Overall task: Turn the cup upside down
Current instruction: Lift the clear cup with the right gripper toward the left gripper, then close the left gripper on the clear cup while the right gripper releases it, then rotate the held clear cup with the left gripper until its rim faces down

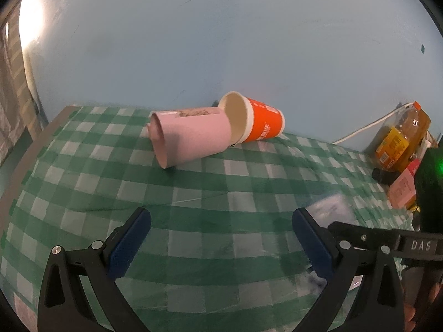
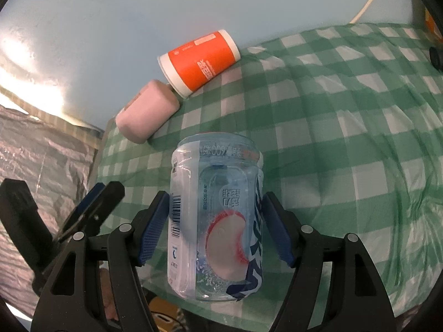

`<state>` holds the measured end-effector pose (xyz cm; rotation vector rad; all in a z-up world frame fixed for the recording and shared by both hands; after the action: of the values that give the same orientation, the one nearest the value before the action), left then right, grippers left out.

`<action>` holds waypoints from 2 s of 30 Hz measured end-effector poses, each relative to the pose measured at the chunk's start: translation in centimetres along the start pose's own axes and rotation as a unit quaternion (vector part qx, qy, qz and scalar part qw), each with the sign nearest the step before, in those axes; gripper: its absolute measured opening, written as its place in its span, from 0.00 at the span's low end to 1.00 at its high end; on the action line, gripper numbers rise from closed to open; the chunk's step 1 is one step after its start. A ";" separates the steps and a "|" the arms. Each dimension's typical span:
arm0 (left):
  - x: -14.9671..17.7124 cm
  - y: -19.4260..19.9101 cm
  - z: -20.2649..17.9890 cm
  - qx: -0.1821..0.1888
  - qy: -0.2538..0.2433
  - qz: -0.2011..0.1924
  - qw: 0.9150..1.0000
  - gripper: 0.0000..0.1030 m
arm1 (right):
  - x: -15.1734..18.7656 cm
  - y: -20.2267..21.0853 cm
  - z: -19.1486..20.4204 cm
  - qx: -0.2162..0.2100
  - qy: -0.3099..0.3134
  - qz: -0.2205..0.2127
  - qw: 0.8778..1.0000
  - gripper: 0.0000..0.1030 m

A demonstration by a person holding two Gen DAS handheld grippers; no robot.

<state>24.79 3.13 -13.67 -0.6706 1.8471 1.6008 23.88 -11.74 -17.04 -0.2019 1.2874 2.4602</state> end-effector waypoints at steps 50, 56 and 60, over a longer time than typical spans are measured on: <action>2.1 -6.7 -8.3 0.091 -0.118 0.211 0.966 1.00 | 2.9 10.1 -2.6 0.199 0.202 -0.248 0.926 0.84; 2.5 -7.5 -8.1 0.104 -0.111 0.222 0.963 0.86 | 3.0 9.9 -2.7 0.192 0.201 -0.245 0.929 0.84; 2.2 -7.0 -8.1 0.110 -0.111 0.200 0.967 0.75 | 3.1 9.3 -2.9 0.190 0.197 -0.237 0.932 0.84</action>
<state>27.30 -5.92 -19.28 -0.0140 2.0362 1.5981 17.42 -18.23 -12.49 -0.8302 1.6173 1.7764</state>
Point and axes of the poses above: each gripper's, at about its wrist camera, not at the fingertips, and y roughly against the way its jaws point, z to its left, x to its underside, the point moved 10 cm from there along -y, roughly the way its jaws point, and after that the axes turned 10 degrees about -y, right-handed, at the moved point
